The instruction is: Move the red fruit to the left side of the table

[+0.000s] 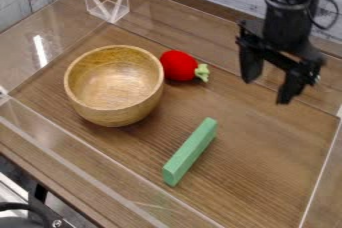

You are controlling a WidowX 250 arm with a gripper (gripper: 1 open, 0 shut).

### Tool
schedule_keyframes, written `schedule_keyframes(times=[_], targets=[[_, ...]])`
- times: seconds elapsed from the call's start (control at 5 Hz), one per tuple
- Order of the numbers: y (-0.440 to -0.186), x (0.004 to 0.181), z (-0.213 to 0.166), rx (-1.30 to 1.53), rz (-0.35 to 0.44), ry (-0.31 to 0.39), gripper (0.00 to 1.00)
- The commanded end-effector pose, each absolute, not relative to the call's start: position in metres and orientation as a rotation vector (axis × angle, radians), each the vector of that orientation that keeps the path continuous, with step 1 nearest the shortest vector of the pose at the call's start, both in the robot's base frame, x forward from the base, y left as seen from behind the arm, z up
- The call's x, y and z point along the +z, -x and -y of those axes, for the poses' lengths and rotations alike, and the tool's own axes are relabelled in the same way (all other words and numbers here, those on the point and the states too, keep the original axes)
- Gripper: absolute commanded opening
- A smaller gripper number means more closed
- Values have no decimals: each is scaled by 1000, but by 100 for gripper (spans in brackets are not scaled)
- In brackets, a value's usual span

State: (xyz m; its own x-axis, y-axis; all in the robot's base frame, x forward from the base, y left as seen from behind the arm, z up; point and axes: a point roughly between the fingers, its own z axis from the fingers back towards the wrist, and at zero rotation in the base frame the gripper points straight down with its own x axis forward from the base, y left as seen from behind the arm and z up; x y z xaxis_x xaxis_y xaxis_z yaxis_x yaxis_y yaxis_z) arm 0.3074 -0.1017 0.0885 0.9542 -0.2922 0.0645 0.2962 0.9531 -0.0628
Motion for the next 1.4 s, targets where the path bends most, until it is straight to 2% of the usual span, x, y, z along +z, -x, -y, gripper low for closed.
schedule_keyframes(times=[0.0,0.2,0.8,1.2], targets=[[-326,88,109,-273,151,100,100],[-327,80,102,-227,164,93,100],[-326,109,68,-235,198,95,100],[-317,104,71,-181,210,103,100]])
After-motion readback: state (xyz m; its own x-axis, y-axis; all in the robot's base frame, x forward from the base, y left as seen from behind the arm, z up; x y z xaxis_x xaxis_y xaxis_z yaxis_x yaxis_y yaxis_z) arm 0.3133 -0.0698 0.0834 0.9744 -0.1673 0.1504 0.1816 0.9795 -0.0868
